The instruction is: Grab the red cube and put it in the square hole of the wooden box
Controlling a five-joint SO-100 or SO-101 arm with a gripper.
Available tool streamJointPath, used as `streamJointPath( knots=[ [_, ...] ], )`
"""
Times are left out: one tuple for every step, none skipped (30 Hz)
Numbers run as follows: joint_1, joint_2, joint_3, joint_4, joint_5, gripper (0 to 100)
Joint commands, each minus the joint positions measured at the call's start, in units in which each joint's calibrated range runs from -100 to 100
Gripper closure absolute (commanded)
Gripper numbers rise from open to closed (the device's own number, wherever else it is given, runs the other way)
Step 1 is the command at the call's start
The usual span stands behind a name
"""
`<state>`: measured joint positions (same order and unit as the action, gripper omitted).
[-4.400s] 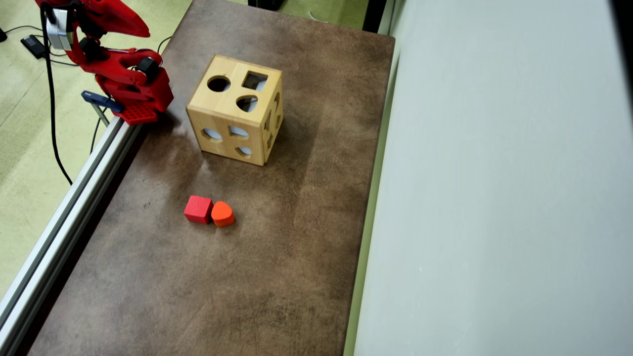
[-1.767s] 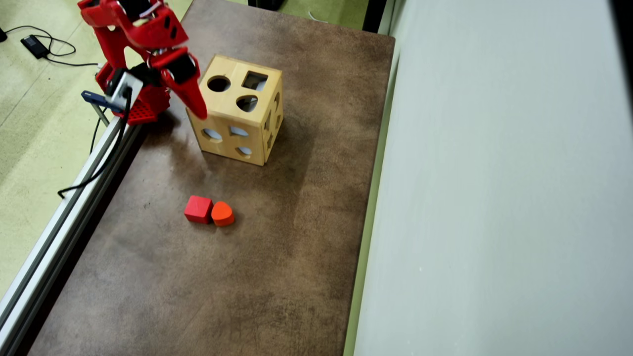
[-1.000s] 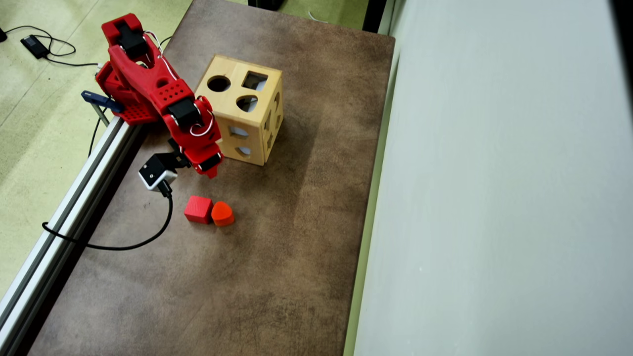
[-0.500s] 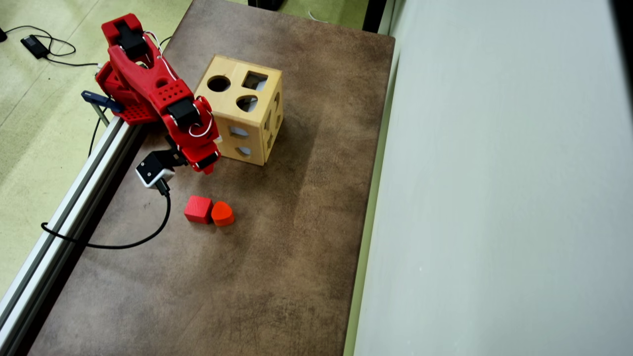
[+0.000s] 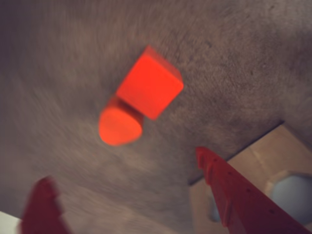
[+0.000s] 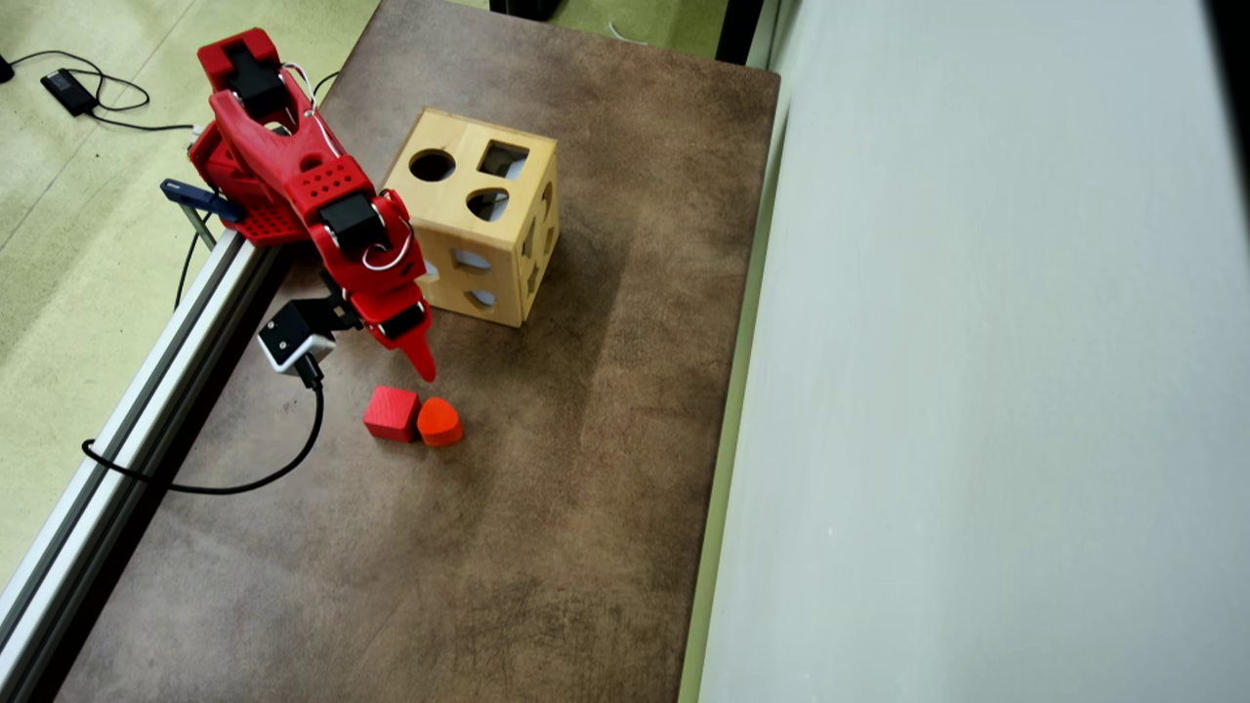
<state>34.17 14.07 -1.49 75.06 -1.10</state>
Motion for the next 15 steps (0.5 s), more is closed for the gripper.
streamJointPath(
  knots=[
    [0.7,-1.6,-1.5,0.3,-6.8,47],
    [0.7,-1.6,-1.5,0.3,-9.0,47],
    [0.7,-1.5,-1.5,0.3,-11.3,47],
    [0.7,-1.5,-1.5,0.3,-13.7,47],
    [0.7,-1.5,-1.5,0.3,-15.9,47],
    [0.7,-1.5,-1.5,0.3,-17.9,47],
    [0.7,-1.5,-1.4,0.3,-19.7,47],
    [0.7,-1.4,-1.3,0.3,-21.3,47],
    [0.7,-1.3,-1.3,0.3,-22.3,47],
    [0.7,-0.8,-1.3,0.3,-23.2,47],
    [0.7,0.0,-1.4,0.3,-23.8,47],
    [0.7,0.7,-1.4,0.3,-23.9,47],
    [0.7,1.2,-1.4,0.3,-23.8,47],
    [0.7,1.7,-1.4,0.3,-23.8,47],
    [0.7,2.1,-1.4,0.3,-23.8,47]
  ],
)
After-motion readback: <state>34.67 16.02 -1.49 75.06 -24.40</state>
